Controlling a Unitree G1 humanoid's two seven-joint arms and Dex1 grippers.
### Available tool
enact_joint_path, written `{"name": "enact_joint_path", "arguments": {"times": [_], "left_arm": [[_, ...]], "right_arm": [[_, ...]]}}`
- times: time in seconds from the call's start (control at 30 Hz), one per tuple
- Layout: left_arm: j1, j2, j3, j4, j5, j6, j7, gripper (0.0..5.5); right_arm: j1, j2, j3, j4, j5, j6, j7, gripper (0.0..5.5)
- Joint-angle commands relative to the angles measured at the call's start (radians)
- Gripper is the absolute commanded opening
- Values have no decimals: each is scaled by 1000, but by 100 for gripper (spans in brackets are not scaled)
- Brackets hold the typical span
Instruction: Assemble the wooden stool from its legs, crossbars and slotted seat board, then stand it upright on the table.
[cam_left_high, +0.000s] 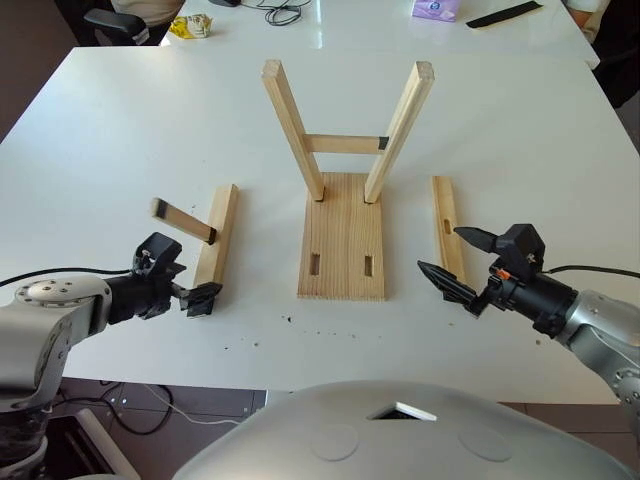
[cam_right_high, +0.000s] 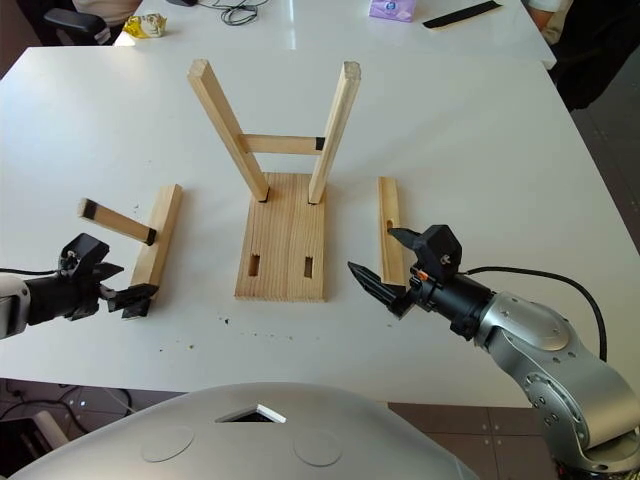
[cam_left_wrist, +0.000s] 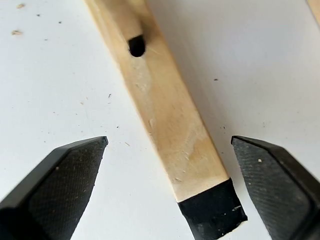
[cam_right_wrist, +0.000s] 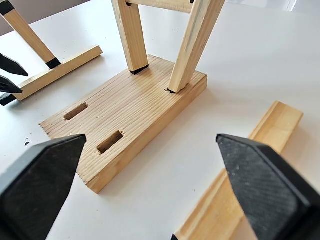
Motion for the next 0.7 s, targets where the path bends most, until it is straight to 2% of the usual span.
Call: {"name": "enact_joint_path", "arguments": {"times": [0.03, 0.2, 0.4, 0.57, 0.7], "left_arm": [[-36, -68, -16, -15, 15, 73, 90, 455], [-30, -154, -21, -17, 22, 123, 160, 455], [4, -262, -56, 28, 80, 63, 264, 455], [11, -294, -92, 42, 91, 38, 277, 455], [41, -323, -82, 45, 73, 53, 263, 399]], "right_arm": [[-2, 4, 0, -17, -9, -8, -11, 482], [-18, -4, 5, -8, -7, -7, -3, 482], [-22, -10, 3, -2, -6, -6, 7, 482], [-22, -10, 1, -4, -4, -2, 5, 482], [-33, -19, 1, 4, 0, 1, 15, 482]]}}
